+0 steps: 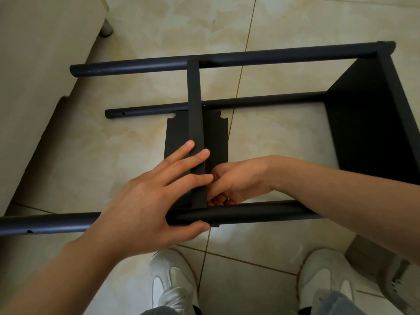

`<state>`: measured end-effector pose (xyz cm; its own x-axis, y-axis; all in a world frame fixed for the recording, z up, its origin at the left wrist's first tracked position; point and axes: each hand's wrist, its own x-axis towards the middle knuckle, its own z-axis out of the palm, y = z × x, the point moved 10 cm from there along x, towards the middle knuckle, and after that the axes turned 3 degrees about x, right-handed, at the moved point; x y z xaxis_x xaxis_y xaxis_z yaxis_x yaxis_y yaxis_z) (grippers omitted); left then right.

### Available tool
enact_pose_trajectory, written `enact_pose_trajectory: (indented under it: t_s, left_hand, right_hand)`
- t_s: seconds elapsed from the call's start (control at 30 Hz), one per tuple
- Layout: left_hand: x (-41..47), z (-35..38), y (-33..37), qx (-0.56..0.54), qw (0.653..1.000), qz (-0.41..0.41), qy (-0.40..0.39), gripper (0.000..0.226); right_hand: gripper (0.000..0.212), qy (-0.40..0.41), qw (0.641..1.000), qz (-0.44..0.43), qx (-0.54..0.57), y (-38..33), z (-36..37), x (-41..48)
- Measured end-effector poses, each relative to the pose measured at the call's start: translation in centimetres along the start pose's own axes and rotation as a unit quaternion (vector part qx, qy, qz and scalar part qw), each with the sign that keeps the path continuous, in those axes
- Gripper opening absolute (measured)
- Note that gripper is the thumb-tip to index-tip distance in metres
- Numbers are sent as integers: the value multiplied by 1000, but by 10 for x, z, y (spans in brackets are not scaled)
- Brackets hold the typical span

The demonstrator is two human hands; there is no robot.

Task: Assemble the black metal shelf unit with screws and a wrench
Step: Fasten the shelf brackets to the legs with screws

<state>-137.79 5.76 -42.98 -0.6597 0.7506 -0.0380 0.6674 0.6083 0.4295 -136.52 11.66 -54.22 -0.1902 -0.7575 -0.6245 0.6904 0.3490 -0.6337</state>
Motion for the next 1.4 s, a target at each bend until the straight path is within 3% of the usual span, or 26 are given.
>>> enact_pose_trajectory:
  t_s: [0.33, 0.47, 0.57, 0.73, 0.93, 1.03, 1.1, 1.13, 1.2, 1.27, 1.4]
  left_hand:
    - [-2, 2, -2, 26, 999, -7, -22, 68]
    - [-9, 1, 0, 35, 999, -24, -7, 69]
    - [-18, 3, 6, 11, 999, -50, 15, 67]
    - [-30, -4, 23, -22, 990, -94, 105, 50]
    - [-66, -23, 33, -123, 948, -173, 236, 25]
    - [-89, -10, 24, -213, 902, -286, 244, 22]
    - [-102, 8, 11, -257, 861, -386, 209, 13]
    - [-109, 20, 2, -308, 823, -438, 192, 6]
    - [-121, 46, -9, -462, 702, -508, 187, 10]
    - [-120, 60, -11, -600, 585, -502, 215, 21]
    - [-114, 57, -20, -696, 451, -464, 312, 25]
  right_hand:
    - [19, 51, 997, -44, -35, -11, -11, -36]
    - [24, 101, 985, -42, -130, -15, -13, -62]
    - [17, 168, 959, -73, -218, -21, -14, -80]
    - [19, 300, 883, -97, -347, -18, -10, -102]
    - [26, 367, 822, -97, -425, -14, 10, -118]
    - [23, 385, 795, -83, -462, -17, 16, -127]
    - [22, 394, 783, -70, -476, -18, 17, -131]
    - [24, 400, 777, -65, -482, -18, 17, -133]
    - [31, 407, 770, -59, -488, -19, 18, -135]
    - [36, 410, 768, -57, -488, -18, 18, -136]
    - [30, 407, 767, -47, -494, -17, 16, -133]
